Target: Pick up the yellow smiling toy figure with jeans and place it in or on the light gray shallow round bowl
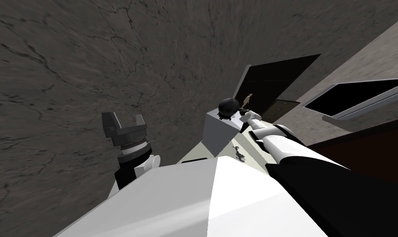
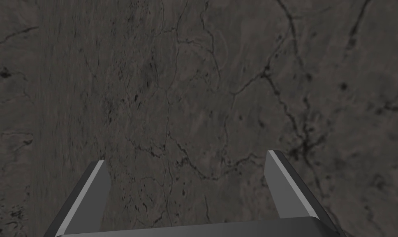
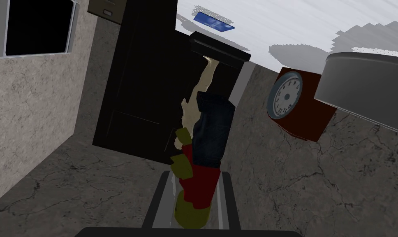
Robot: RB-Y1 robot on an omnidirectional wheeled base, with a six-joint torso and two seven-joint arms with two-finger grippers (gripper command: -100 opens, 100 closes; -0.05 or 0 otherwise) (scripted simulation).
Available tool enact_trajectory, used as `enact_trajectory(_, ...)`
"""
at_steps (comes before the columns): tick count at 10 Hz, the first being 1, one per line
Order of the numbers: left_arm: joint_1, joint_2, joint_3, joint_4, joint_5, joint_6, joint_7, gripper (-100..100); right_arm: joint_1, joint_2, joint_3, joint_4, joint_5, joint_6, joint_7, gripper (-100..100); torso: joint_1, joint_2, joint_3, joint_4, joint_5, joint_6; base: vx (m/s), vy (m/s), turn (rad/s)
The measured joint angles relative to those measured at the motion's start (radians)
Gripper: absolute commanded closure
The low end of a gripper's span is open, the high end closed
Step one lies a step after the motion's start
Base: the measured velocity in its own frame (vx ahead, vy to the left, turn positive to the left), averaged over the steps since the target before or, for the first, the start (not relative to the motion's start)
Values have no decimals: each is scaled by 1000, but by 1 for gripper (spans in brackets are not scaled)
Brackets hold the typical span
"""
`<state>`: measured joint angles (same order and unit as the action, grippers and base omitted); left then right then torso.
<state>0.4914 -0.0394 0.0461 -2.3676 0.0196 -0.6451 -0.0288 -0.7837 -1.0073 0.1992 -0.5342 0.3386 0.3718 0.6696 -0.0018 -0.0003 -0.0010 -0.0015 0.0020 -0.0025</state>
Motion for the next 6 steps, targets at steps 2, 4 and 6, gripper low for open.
enact_trajectory(2, 0, 0, 0, 0, 0, 0, 0, 0, -27, -4, 12, 16, 35, -23, -4, 100, 1, -1, -1, -1, 0, 1, -5, -28, -4)
enact_trajectory(4, 0, 0, 0, 0, 0, 0, 0, 0, -100, -9, 46, 100, 78, -61, 5, 100, 1, 0, 0, 0, 2, -1, -54, -98, 115)
enact_trajectory(6, 0, 0, 0, 0, 0, 0, 0, 0, -80, -27, 60, 60, 83, -55, 16, 100, -1, -1, -1, -1, -1, 2, -4, -44, -3)
